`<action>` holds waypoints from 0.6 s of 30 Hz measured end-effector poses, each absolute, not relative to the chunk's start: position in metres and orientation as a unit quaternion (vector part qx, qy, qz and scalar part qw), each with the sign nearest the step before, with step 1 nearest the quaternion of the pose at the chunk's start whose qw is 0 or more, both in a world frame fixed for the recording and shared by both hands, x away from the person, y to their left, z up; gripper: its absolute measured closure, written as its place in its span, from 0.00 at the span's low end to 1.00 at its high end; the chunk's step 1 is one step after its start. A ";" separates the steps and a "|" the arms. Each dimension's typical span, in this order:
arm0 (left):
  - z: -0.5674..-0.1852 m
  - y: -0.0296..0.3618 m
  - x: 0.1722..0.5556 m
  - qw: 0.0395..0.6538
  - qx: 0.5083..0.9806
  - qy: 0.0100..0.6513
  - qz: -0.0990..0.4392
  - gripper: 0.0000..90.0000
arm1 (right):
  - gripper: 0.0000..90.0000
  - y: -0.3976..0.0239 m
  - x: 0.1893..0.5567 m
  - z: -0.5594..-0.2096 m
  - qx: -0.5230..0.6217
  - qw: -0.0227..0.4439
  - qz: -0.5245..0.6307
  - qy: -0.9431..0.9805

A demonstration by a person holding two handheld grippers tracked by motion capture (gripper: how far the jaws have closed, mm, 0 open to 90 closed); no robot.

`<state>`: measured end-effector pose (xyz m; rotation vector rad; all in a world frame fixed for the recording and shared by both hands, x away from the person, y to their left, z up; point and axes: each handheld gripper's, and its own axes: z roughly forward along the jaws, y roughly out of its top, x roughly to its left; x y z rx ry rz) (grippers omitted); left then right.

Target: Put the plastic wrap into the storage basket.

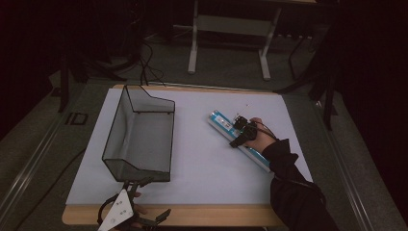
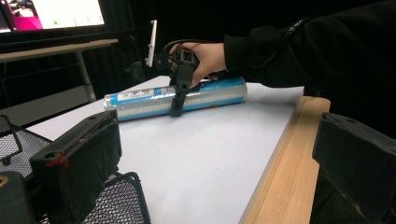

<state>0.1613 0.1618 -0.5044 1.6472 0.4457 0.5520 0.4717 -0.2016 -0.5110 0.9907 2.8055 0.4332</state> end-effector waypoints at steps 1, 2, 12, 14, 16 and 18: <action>-0.504 0.162 0.161 0.624 0.718 0.194 0.241 0.02 | 0.34 -0.202 0.471 -0.511 0.329 0.068 0.145 0.931; -0.504 0.162 0.161 0.624 0.717 0.194 0.241 0.02 | 0.34 -0.202 0.471 -0.511 0.330 0.069 0.147 0.930; -0.505 0.161 0.162 0.623 0.718 0.195 0.241 0.02 | 0.35 -0.214 0.473 -0.490 0.351 0.069 0.177 0.917; -0.505 0.161 0.162 0.622 0.719 0.195 0.241 0.02 | 0.35 -0.216 0.473 -0.486 0.352 0.073 0.181 0.915; -0.505 0.161 0.163 0.622 0.719 0.195 0.241 0.02 | 0.35 -0.219 0.472 -0.475 0.358 0.079 0.194 0.910; -0.505 0.161 0.163 0.623 0.718 0.196 0.241 0.02 | 0.35 -0.221 0.471 -0.467 0.359 0.087 0.205 0.906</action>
